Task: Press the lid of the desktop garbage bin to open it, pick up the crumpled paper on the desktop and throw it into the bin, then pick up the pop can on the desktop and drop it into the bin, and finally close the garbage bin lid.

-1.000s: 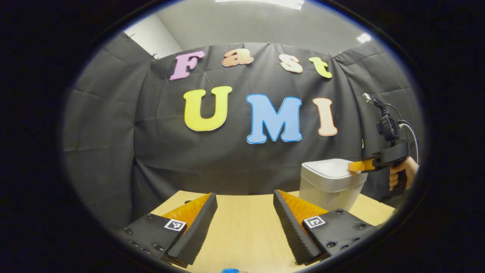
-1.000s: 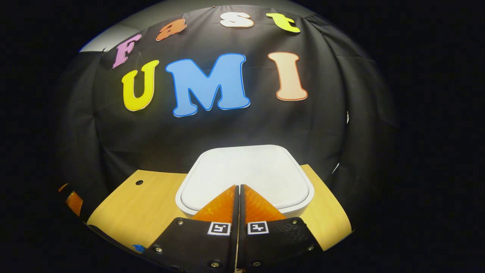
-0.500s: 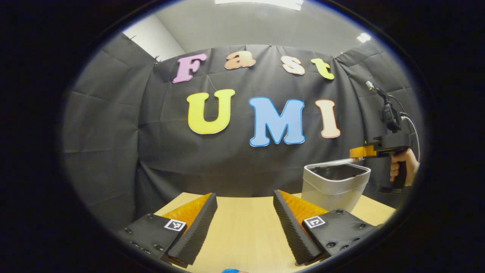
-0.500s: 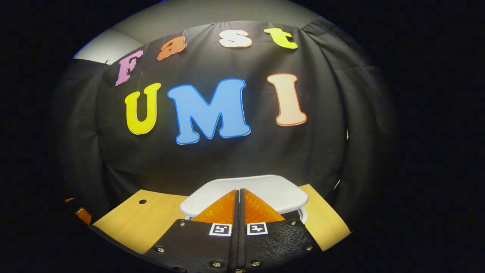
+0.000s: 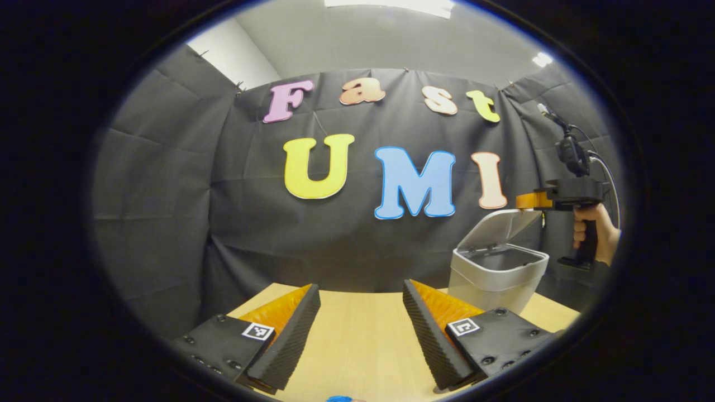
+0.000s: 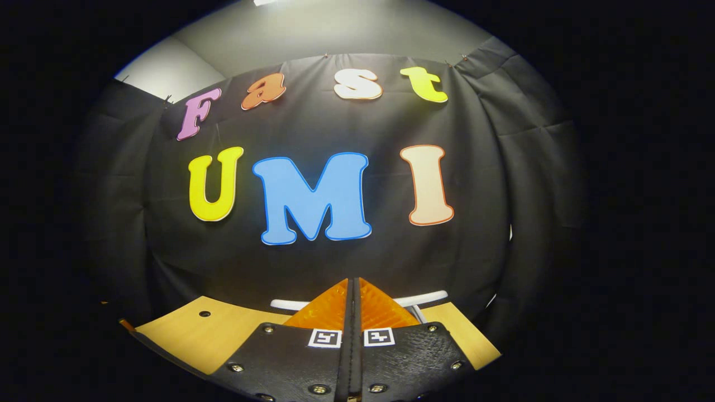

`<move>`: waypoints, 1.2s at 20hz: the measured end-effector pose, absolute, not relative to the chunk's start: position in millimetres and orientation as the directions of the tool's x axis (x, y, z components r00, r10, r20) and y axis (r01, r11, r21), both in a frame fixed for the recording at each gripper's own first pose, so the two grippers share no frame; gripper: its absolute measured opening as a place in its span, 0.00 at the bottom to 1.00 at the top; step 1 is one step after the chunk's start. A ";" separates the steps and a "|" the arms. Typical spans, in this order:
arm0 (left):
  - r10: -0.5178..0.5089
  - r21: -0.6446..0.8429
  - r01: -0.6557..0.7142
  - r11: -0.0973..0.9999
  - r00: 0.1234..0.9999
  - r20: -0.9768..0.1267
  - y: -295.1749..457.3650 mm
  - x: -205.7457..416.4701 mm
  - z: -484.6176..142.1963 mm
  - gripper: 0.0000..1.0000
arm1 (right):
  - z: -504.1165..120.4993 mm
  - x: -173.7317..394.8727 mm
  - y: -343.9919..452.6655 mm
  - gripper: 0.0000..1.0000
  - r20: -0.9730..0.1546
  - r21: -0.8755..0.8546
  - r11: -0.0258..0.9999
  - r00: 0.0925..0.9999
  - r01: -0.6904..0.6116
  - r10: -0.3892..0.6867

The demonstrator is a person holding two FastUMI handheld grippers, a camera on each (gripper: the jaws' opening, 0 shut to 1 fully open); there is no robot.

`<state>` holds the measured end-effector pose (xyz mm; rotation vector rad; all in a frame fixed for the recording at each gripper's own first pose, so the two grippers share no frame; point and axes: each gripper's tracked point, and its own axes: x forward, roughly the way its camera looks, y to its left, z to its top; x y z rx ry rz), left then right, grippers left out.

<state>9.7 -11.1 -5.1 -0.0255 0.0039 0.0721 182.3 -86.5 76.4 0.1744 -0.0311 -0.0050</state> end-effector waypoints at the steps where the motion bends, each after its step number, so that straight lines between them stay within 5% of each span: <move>1: 0.072 -0.028 -0.072 0.997 0.997 -0.006 -9.8 9.3 -5.1 1.00 | 80.8 176.7 -85.5 0.01 0.047 0.166 0.986 0.999 0.003 -0.011; 21: 0.046 -0.107 -0.069 0.992 0.978 -0.205 26.2 -7.9 -93.6 1.00 | 39.1 68.0 -18.7 0.00 0.031 0.098 0.991 0.996 -0.088 0.086; 23: 0.048 -0.119 -0.077 0.990 0.971 -0.234 33.4 -10.5 -107.5 0.97 | 31.4 62.1 -9.7 0.09 0.017 0.102 0.989 0.994 -0.108 0.106; 24: 0.049 -0.121 -0.081 0.989 0.967 -0.249 37.5 -12.0 -114.8 0.96 | 26.7 60.1 -5.4 0.22 0.005 0.103 0.988 0.993 -0.116 0.116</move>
